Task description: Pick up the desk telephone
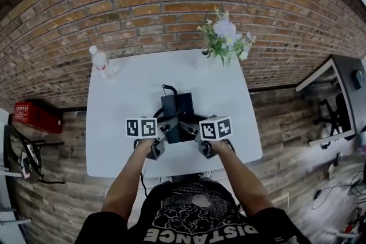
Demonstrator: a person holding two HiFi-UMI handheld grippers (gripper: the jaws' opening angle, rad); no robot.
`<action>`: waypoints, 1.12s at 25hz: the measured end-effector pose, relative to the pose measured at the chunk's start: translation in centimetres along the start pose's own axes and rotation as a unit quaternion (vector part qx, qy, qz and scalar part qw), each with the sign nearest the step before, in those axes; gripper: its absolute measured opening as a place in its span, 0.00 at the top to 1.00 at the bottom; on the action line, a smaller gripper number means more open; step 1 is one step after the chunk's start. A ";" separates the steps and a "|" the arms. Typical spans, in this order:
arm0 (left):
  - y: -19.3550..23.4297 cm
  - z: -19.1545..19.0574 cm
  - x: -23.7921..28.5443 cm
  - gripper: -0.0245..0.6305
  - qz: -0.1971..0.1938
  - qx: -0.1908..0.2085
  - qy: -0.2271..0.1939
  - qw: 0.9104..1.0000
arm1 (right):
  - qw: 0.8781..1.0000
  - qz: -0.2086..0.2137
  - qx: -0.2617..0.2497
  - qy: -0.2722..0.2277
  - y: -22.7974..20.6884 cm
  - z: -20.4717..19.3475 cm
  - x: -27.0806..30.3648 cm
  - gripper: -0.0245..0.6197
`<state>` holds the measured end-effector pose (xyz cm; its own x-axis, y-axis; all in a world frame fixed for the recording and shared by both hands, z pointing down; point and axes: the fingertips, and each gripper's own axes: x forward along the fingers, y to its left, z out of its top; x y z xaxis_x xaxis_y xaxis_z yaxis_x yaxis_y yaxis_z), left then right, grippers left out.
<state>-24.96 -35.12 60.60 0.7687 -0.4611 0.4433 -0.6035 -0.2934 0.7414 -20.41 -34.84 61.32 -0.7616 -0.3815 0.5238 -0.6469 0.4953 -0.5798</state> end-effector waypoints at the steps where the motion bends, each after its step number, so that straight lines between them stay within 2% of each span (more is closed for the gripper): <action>1: 0.0 -0.1 0.0 0.66 0.000 -0.003 -0.001 1.000 | 1.000 0.000 0.001 -0.001 0.0 0.0 0.0 0.54; 9: -0.2 -0.1 0.0 0.66 0.016 -0.010 -0.038 0.999 | 1.000 0.001 0.004 -0.002 -0.1 0.0 -0.3 0.56; 15: -1.1 0.2 -0.7 0.66 0.023 -0.007 -0.065 0.998 | 1.000 0.008 -0.027 -0.001 0.7 0.7 -0.9 0.56; 21: -3.2 2.4 -2.4 0.66 0.028 0.025 -0.092 0.995 | 0.998 0.020 -0.056 -0.027 2.6 3.2 -2.1 0.56; 28: -6.5 5.5 -4.7 0.66 0.029 0.070 -0.133 0.988 | 0.992 0.031 -0.102 -0.069 5.5 7.0 -4.3 0.56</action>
<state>-25.78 -35.69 50.88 0.6597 -0.6796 0.3208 -0.6828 -0.3636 0.6337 -21.00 -35.98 51.49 -0.8066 -0.4417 0.3927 -0.5884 0.6630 -0.4629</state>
